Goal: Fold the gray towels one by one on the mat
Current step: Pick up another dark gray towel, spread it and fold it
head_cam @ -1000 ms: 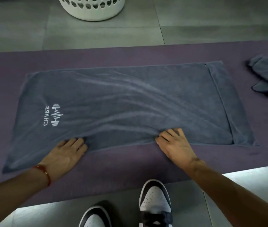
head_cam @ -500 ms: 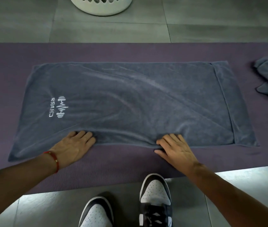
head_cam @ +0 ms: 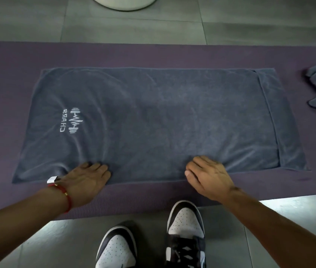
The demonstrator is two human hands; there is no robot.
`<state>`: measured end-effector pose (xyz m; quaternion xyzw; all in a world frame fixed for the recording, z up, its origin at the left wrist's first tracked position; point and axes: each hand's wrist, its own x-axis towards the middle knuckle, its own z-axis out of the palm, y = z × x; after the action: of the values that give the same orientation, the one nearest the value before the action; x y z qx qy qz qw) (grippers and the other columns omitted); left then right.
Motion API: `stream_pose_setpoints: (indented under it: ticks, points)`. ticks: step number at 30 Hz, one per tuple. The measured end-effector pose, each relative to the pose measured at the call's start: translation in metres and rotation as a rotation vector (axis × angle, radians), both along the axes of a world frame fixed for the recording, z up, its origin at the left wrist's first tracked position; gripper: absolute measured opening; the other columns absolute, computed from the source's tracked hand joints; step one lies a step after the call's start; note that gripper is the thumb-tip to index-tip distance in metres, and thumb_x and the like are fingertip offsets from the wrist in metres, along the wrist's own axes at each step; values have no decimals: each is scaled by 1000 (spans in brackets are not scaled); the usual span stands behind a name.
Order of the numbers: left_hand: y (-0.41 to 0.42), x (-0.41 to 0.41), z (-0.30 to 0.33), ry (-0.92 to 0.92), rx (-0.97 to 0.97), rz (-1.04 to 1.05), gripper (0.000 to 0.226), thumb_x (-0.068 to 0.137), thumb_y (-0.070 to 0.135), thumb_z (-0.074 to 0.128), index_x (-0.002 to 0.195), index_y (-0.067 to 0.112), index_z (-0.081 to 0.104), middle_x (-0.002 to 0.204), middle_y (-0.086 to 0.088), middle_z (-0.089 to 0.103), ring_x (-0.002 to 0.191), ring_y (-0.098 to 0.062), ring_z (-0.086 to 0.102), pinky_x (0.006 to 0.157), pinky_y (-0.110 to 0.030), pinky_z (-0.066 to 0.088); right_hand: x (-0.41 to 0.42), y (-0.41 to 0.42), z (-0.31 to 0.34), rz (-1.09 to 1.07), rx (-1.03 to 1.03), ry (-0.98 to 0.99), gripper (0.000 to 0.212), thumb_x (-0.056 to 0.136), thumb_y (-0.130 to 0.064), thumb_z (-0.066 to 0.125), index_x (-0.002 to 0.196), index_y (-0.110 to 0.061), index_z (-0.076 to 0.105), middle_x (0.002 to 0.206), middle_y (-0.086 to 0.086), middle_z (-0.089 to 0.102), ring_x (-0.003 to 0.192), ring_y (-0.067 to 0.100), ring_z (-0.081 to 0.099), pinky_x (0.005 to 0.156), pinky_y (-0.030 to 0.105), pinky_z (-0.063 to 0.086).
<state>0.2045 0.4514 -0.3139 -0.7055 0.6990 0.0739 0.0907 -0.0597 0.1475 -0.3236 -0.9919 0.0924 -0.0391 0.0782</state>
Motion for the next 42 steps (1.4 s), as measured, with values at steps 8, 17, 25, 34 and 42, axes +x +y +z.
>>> stream_pose_setpoints:
  ticks: [8,17,25,34,42]
  points:
    - [26,20,11,-61,-248,752,17,91,24,47,101,13,55,101,-13,49,86,-36,50,69,-50,43,0,-30,-28,-562,-19,364,71,97,-57,23,161,-28,11,167,16,5,153,40,2,107,82,9]
    - [76,56,-8,83,3,1850,42,98,34,50,130,8,41,133,-23,40,128,-42,38,101,-58,34,83,31,-14,-62,45,292,65,100,-51,21,160,-25,19,169,8,-1,156,27,-4,116,72,7]
    - [116,80,-4,262,-58,1938,33,91,25,63,117,8,71,120,-28,63,112,-49,58,97,-48,49,126,86,-16,248,4,361,65,101,-53,24,160,-27,20,169,9,5,156,30,1,113,75,12]
    - [71,134,16,310,-30,1719,41,74,34,54,104,13,72,111,-26,66,107,-48,58,96,-48,51,165,60,-7,294,-18,315,63,102,-51,27,160,-30,17,170,3,-2,156,23,-6,119,69,8]
    - [-38,245,10,380,-150,1720,63,84,45,57,131,4,57,133,-24,58,124,-43,54,105,-43,46,206,39,-36,211,-31,325,69,99,-60,7,160,-32,-10,167,4,-22,153,28,-22,118,68,-5]
